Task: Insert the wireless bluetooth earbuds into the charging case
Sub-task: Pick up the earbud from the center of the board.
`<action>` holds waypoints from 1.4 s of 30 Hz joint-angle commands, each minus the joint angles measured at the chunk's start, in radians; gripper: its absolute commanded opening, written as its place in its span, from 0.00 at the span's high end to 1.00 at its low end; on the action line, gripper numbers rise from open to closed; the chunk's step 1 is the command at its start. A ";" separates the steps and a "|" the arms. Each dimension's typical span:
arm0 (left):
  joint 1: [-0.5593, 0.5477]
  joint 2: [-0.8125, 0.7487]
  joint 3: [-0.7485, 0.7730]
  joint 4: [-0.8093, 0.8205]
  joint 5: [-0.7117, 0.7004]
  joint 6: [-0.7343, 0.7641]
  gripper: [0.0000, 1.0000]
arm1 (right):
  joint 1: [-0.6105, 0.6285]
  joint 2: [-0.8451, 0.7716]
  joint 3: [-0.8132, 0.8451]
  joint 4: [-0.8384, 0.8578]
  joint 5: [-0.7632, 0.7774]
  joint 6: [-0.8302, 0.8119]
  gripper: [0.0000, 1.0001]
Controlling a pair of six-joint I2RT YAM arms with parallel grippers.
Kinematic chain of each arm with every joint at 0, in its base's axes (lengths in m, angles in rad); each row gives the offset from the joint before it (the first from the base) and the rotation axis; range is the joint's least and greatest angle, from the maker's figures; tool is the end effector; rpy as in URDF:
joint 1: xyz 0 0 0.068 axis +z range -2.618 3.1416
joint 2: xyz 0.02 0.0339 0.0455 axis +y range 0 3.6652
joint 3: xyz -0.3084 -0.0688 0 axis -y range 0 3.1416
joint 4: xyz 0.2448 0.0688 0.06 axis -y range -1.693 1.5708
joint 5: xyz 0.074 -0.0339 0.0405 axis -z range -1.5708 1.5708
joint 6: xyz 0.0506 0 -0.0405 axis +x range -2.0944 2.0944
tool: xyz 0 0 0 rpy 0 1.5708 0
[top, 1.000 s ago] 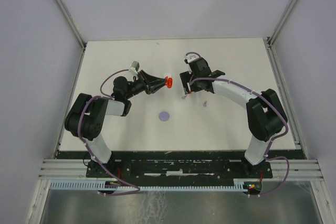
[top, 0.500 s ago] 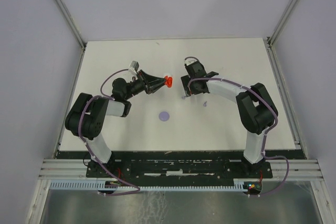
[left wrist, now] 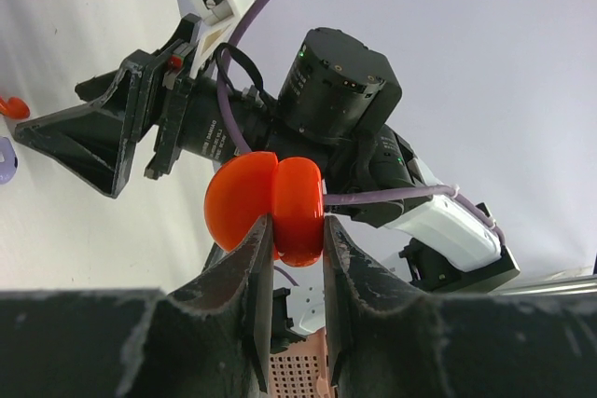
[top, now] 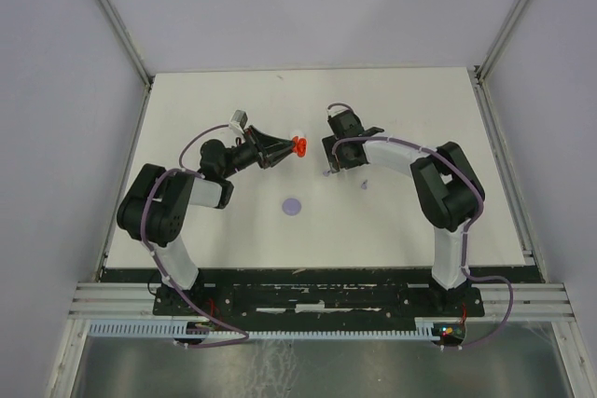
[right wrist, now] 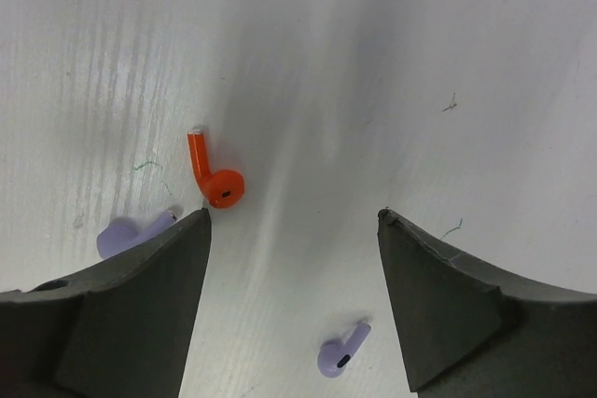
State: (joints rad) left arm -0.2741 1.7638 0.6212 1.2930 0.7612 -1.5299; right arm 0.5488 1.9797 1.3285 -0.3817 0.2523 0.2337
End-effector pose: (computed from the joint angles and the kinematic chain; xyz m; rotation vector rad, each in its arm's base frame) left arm 0.3225 -0.1269 0.2350 -0.3482 1.7875 -1.9162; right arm 0.3792 0.2170 0.1902 -0.3122 2.5339 -0.0310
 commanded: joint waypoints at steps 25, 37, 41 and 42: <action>0.013 0.008 0.010 0.073 0.010 -0.032 0.97 | -0.074 0.004 0.126 0.033 -0.050 0.003 0.21; 0.013 0.016 -0.005 0.096 0.001 -0.041 0.97 | -0.058 0.030 0.159 0.021 -0.180 0.036 0.34; 0.013 0.016 -0.004 0.096 0.003 -0.041 0.97 | -0.046 0.058 0.186 0.008 -0.182 0.041 0.35; 0.013 0.016 -0.006 0.097 0.003 -0.041 0.97 | -0.044 0.062 0.189 0.006 -0.182 0.043 0.35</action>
State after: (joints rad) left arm -0.2649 1.7741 0.6167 1.3182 0.7616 -1.5387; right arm 0.4892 2.0235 1.4597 -0.3817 0.0898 0.2592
